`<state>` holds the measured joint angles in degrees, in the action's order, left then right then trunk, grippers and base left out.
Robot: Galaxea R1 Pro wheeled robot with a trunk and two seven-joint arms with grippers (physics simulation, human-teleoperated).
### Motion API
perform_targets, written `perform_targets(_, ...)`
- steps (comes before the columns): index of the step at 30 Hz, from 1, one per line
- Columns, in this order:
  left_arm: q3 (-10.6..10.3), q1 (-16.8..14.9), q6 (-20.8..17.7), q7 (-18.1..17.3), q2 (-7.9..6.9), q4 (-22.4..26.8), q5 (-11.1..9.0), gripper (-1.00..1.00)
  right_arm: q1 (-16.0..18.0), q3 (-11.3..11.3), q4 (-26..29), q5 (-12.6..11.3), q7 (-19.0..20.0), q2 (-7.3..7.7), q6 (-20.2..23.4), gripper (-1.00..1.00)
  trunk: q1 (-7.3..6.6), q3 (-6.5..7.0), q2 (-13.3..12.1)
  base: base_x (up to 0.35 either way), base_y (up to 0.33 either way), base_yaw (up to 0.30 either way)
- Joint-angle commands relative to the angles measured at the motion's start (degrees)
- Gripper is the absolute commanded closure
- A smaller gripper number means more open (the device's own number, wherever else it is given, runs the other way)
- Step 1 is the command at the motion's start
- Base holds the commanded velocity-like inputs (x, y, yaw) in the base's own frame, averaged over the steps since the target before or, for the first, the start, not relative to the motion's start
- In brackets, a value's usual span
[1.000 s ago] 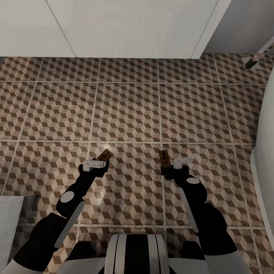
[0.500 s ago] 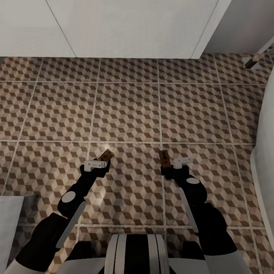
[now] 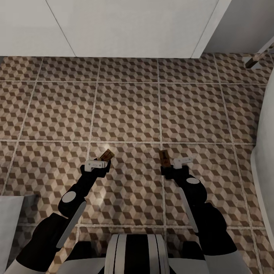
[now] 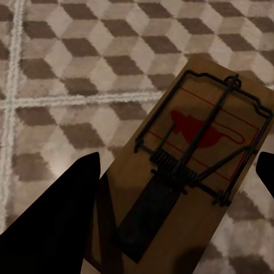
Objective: Take the four mousetraps from the cabinet in the bathroom and place them on the bathroom floor. Make sure all four end up on the same floor surface, and ensure that at least two of them are either under or directly next to the same bathroom sink.
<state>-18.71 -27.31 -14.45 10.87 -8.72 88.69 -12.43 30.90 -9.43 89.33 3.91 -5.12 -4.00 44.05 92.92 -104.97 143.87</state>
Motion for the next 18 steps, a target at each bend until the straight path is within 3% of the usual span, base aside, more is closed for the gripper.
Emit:
perform_targets(1,-0.2,0.0,-0.2,0.6,-0.07,0.1,-0.6,1.00,0.0,-0.1,0.1,0.2,0.0,-0.02,0.3,1.00,0.02,-0.03,0.0,0.000,0.000,0.000)
perform_targets(18,-0.2,0.0,-0.2,0.5,-0.07,0.1,-0.6,1.00,0.0,-0.1,0.1,0.2,-0.1,-0.04,0.3,1.00,0.46,-0.03,0.3,0.000,0.000,0.000)
